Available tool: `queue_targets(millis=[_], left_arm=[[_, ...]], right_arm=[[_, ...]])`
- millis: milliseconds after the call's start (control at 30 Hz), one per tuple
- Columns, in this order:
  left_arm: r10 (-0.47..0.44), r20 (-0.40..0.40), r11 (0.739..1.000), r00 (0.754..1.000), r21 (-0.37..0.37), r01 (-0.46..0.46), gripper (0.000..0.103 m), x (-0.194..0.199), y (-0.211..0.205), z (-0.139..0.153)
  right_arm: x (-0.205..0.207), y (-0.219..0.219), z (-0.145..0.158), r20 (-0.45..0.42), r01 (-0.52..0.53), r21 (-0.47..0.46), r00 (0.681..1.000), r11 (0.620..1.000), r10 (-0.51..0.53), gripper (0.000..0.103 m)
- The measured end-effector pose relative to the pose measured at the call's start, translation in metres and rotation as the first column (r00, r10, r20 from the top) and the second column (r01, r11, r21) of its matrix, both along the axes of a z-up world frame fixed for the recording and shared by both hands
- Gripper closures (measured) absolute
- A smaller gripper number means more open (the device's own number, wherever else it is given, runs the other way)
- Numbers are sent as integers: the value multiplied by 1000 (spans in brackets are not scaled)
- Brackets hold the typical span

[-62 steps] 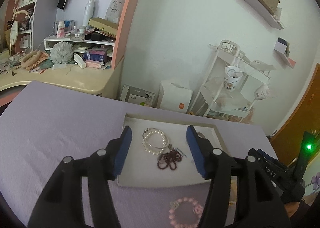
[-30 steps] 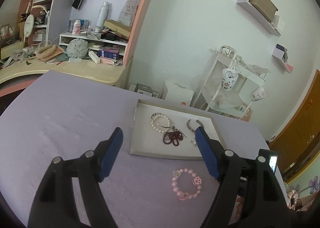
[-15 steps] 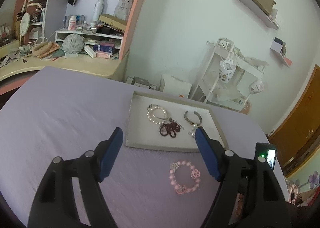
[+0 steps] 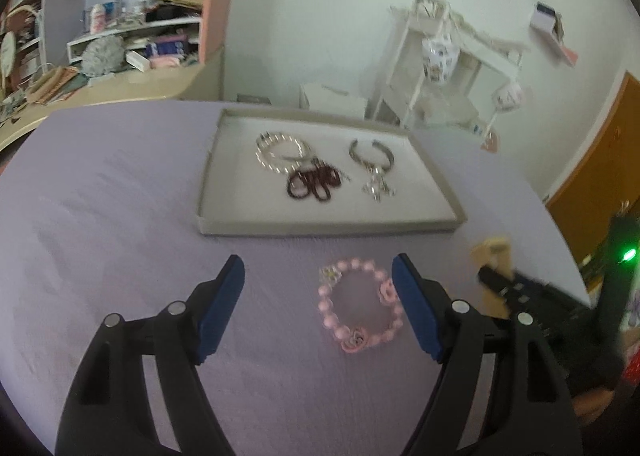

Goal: Organize jewelry
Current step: 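Grasp the pink beaded bracelet with the left tool while the right tool holds the watch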

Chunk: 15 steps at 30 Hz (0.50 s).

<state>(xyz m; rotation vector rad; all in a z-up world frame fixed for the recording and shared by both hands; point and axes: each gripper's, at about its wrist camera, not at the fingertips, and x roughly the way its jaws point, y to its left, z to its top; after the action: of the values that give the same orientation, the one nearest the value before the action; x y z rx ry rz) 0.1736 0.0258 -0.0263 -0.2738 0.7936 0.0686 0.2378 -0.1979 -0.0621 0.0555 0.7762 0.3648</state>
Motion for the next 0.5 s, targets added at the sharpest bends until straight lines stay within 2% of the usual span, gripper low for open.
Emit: queue_targets(millis=[167,500], left_arm=[[-41,-49,998,998,39,42,29,11,-16,-21],[-55,-142,996,988,61,64,55,32,-26,-52]], right_arm=[[-2,-2,9,18,1,17,1000,1000,-1,67],[-5,-4,11,19,8,13,1000,1000,-8,67]])
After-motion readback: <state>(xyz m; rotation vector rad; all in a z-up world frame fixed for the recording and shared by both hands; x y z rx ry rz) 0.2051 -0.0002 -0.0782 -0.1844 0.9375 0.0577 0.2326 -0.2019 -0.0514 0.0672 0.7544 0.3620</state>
